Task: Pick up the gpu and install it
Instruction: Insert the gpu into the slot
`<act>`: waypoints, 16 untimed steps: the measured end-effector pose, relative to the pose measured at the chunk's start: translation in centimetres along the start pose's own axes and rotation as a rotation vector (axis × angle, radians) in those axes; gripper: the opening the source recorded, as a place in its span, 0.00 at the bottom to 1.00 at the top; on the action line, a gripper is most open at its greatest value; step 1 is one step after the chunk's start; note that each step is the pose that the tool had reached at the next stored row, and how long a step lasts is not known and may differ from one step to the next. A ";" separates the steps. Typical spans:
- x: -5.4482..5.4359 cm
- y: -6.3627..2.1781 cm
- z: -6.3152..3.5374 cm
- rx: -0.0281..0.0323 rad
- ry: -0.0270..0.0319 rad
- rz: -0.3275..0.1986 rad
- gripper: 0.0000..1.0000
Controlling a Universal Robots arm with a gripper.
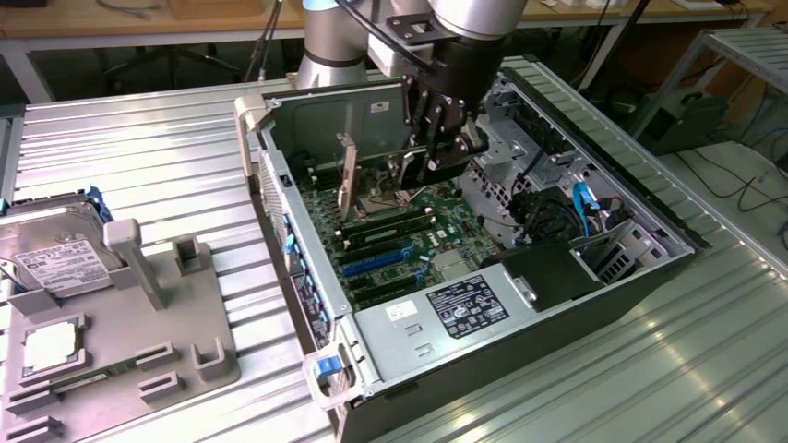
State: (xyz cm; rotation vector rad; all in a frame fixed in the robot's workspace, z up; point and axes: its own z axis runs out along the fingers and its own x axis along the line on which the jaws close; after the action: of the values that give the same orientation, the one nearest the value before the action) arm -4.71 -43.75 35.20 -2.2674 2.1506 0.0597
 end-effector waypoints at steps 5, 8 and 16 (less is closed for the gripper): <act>0.1 0.03 0.72 0.0008 -0.0004 0.021 0.29; 0.3 0.08 0.89 0.0009 -0.0004 0.024 0.29; 1.4 0.61 1.63 0.0010 -0.0004 0.026 0.29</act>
State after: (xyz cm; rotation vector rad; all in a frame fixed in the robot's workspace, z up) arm -5.27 -45.08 33.53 -2.2390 2.1794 0.0594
